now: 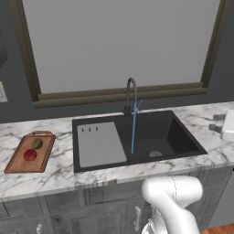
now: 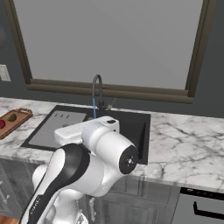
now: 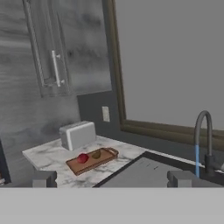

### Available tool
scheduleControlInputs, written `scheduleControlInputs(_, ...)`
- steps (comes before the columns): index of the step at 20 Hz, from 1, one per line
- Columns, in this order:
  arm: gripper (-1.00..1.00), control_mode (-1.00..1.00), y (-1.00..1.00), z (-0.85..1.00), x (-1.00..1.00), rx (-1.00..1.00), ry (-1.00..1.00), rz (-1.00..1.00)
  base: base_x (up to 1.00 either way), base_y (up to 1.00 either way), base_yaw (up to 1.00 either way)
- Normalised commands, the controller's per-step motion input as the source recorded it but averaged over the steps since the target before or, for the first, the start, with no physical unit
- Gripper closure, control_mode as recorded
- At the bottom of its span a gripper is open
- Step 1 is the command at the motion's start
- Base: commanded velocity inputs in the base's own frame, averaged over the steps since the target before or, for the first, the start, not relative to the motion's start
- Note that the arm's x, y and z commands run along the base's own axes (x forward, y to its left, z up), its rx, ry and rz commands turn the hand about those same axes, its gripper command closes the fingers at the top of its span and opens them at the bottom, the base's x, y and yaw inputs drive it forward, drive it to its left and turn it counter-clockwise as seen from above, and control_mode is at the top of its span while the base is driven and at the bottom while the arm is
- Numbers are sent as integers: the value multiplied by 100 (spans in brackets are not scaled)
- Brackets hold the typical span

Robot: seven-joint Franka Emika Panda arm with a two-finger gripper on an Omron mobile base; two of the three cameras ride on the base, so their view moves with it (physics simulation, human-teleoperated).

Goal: Pick the pear, kiwi from the sink and place them on the cutting board to airdry. Then turn off the sink faucet.

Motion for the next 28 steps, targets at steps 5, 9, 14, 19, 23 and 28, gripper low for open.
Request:
scheduleControlInputs(5, -100, -100, -3, -16, 20, 4, 0, 3, 0, 0, 0)
scheduleControlInputs(9, -100, -100, -3, -8, 18, 3, 0, 5, 0, 0, 0)
scheduleControlInputs(14, -100, -100, 0, 0, 26, 3, 0, 6, 0, 0, 0)
scheduleControlInputs(19, -100, -100, 0, -23, 27, 0, 0, 3, 0, 0, 0)
scheduleControlInputs(23, -100, -100, 0, -27, 31, 0, 0, 2, 0, 0, 0)
scheduleControlInputs(28, -100, -100, 0, -9, 47, 2, 0, 1, 0, 0, 0)
